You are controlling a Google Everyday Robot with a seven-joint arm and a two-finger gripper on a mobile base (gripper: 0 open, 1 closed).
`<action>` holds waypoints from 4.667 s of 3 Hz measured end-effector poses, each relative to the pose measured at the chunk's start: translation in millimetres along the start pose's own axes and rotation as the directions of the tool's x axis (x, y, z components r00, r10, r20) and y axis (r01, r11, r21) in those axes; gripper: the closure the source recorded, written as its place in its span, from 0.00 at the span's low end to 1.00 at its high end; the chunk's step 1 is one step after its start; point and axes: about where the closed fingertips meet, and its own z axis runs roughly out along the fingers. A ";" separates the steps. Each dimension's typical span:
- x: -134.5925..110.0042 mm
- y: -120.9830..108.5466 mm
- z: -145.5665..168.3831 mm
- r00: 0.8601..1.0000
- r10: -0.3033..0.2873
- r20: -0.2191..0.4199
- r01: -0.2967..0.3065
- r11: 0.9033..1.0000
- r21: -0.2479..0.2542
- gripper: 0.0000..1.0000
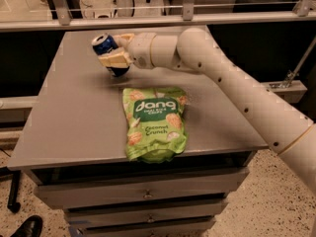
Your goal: Place pepsi can upright
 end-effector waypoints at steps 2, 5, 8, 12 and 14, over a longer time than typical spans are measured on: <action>15.3 2.7 -13.5 0.991 0.067 0.116 -0.070 0.997 0.019 0.82; 33.7 1.5 -39.7 0.984 0.136 0.119 -0.146 0.986 0.079 0.12; 37.9 0.1 -63.5 0.986 0.154 0.072 -0.161 0.980 0.120 0.00; 4.6 -4.2 -172.5 0.997 0.010 -0.079 0.016 0.945 0.326 0.00; -36.2 -65.5 -241.0 0.912 -0.312 -0.266 0.387 0.869 0.309 0.00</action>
Offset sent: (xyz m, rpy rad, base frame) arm -0.0055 -0.0308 -0.0221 0.2039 0.0392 -0.0316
